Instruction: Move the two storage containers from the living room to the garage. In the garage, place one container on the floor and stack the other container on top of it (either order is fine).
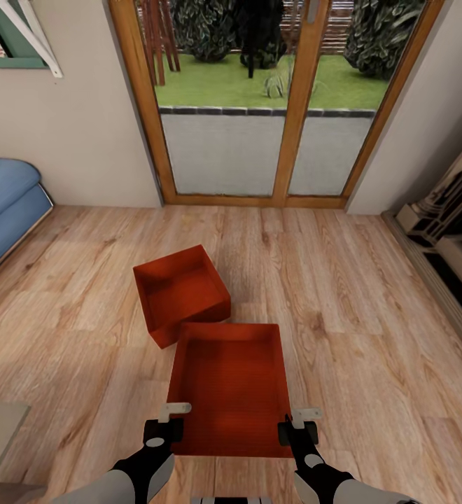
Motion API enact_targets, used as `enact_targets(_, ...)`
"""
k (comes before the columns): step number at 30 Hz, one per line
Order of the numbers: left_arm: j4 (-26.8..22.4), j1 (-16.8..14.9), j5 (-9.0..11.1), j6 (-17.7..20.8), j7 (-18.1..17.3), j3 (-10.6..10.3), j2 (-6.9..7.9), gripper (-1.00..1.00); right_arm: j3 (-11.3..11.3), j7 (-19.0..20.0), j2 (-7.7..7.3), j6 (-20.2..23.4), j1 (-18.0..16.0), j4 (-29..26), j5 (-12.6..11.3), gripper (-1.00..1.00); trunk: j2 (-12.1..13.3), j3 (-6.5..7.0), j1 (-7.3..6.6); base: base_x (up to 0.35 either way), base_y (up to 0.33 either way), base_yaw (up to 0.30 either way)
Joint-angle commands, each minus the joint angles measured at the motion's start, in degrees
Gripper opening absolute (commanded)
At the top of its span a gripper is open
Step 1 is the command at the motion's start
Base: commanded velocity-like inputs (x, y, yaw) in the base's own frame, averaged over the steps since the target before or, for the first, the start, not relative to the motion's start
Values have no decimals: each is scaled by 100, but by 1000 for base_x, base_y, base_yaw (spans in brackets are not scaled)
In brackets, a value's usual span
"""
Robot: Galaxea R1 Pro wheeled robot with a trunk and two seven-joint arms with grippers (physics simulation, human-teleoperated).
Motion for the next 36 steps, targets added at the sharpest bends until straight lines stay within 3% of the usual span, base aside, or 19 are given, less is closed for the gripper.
enact_targets(1,9,-4,19,-18,75,4,4,-100,31,-21,-1,-38,-1,7,-111,-100,40,15,-23,0,0,0)
enact_targets(36,5,-4,27,-86,69,8,7,-100,24,-14,-1,-47,3,9,-126,-100,1444,644,-792,0,0,0)
